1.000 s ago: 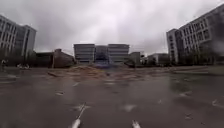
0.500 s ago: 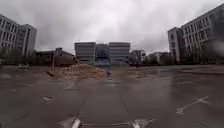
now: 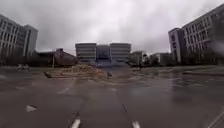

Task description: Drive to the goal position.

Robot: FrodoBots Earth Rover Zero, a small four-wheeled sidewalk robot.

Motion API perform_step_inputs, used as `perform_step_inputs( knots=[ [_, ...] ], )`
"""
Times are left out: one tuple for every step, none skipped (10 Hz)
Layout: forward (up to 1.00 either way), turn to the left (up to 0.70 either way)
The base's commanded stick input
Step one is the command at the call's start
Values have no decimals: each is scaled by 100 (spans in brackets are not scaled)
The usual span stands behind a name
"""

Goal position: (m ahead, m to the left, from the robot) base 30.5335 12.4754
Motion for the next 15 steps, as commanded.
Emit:
perform_step_inputs(
  knots=[
    [100,-38],
    [100,-24],
    [100,-3],
    [100,0],
    [100,0],
    [100,0],
    [100,0],
    [100,0],
    [100,0],
    [100,0],
    [100,0],
    [100,0],
    [100,0],
    [100,0],
    [100,0]
  ],
)
